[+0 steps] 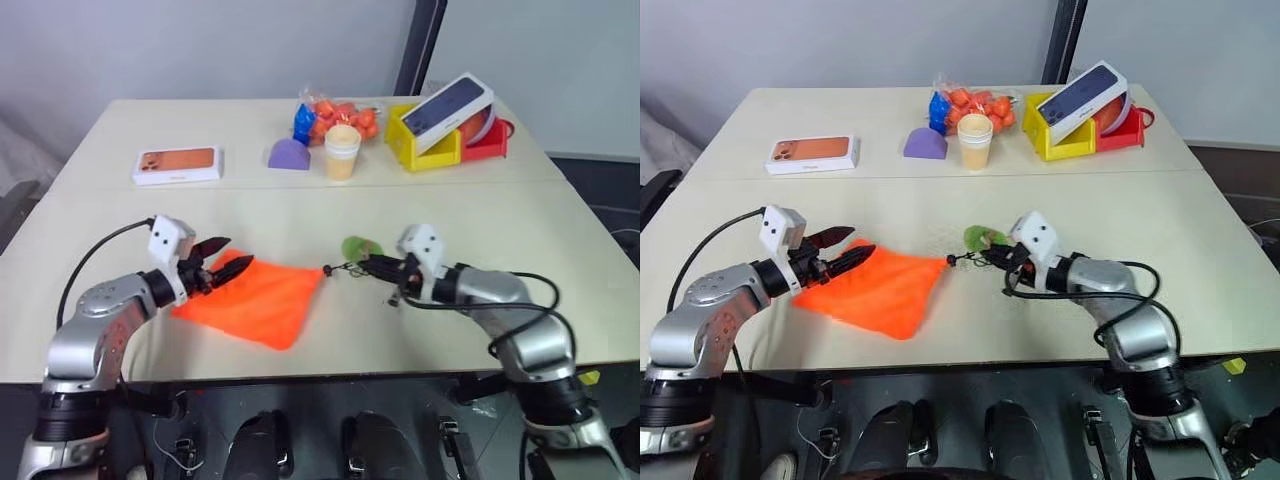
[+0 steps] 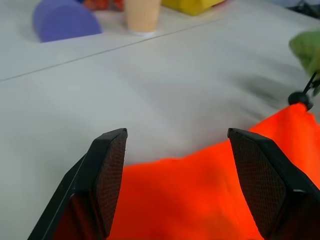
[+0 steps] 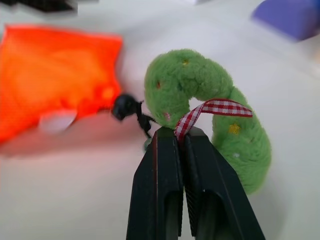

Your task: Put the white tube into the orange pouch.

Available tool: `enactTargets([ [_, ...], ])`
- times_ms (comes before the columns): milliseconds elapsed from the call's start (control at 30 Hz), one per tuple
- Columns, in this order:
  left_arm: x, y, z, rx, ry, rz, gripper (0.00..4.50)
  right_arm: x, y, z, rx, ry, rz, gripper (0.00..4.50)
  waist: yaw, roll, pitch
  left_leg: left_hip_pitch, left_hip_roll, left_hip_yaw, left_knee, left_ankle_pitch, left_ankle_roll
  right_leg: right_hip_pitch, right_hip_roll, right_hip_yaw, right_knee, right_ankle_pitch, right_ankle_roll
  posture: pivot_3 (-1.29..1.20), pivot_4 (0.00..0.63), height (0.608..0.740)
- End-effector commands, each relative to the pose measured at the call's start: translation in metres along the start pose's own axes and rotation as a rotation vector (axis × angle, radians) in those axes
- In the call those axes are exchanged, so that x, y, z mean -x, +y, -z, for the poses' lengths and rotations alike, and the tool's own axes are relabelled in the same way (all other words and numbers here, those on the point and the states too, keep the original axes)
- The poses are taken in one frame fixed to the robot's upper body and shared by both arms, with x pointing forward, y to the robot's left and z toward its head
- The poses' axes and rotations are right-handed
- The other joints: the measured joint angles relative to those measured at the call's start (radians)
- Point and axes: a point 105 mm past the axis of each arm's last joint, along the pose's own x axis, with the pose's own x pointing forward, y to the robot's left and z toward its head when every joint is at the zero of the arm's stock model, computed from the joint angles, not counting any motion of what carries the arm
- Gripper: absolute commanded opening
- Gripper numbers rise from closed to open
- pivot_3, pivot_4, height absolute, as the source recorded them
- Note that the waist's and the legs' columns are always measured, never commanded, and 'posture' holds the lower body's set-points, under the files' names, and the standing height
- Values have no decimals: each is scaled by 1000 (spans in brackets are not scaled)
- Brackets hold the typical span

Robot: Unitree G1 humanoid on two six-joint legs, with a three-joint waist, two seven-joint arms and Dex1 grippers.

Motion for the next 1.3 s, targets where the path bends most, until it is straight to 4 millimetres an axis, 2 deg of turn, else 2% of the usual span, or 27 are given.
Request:
enactTargets([
  [33,-16,-15,-9,5,-25,123,3431,10,-6,-19,18,-60,54,49,0,0,0,0,0,0,0,0,0,0,0,0,0,0,0,0,150,740],
  [167,-36,-30,-15,-3,-37,243,4471,8,-7,-22,19,-67,69,0,1,0,0,0,0,0,0,0,0,0,1,0,0,0,0,0,150,740],
  [367,-67,-61,-27,-38,-48,436,4471,2,-3,-24,23,-68,63,0,12,0,0,0,0,0,2,0,0,0,2,0,0,0,0,0,150,740],
  [533,-88,-77,-26,-109,-21,467,4471,1,-3,-25,20,-60,70,0,17,0,0,0,0,0,3,0,0,1,2,0,0,0,0,0,150,740],
  [633,-98,-77,-16,-199,27,418,4471,0,-6,-24,6,-46,89,0,18,0,0,-1,0,-1,4,0,1,1,2,0,0,0,0,0,150,740],
  [933,-109,-76,-10,-355,28,265,4471,-2,-8,-21,-5,-28,98,0,19,0,0,-1,0,-1,5,-3,6,1,2,0,0,0,0,0,150,740],
  [1300,-109,-108,-4,-384,35,263,4471,-4,-8,-21,-1,-25,92,0,20,0,0,-2,1,-1,11,-6,10,2,1,0,2,0,0,0,150,740],
])
